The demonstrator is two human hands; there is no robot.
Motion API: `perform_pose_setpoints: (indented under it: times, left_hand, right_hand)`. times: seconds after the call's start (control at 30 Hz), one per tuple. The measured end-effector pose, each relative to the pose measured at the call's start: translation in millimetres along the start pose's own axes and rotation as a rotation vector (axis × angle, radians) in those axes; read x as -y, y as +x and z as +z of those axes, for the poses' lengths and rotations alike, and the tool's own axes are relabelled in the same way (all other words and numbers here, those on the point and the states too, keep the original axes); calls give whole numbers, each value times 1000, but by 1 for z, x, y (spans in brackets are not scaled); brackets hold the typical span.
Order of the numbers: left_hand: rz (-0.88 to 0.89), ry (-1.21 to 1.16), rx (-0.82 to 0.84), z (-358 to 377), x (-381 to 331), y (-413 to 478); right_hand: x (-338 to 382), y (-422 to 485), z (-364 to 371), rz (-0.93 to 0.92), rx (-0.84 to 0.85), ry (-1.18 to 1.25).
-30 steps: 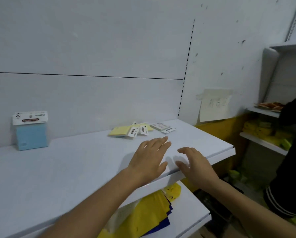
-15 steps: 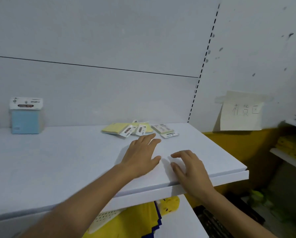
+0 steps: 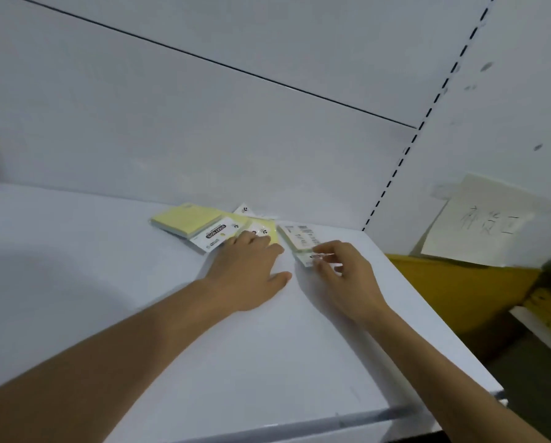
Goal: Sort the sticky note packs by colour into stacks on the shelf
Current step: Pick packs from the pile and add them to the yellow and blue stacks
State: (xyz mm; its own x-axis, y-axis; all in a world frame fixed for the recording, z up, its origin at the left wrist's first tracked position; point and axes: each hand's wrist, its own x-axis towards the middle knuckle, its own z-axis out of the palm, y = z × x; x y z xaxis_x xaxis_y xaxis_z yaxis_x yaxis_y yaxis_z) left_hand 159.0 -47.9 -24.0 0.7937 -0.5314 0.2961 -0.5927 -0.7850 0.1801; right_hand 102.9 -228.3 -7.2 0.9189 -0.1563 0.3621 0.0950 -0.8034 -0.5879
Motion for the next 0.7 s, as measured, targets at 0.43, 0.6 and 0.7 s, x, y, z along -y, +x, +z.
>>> perform_pose_setpoints:
  times: [0.43,0.6,0.7]
  left_hand:
    - [-572,84,-99,1,28,3]
    - [-558,69,-196,-1,22,3]
    - [-519,136,-239,-6,12,3]
  right_hand:
    - [-31,85,55,-144,209,-363]
    - [-33,87,48,-168,147,-87]
    - [-37,90,39,15,154,419]
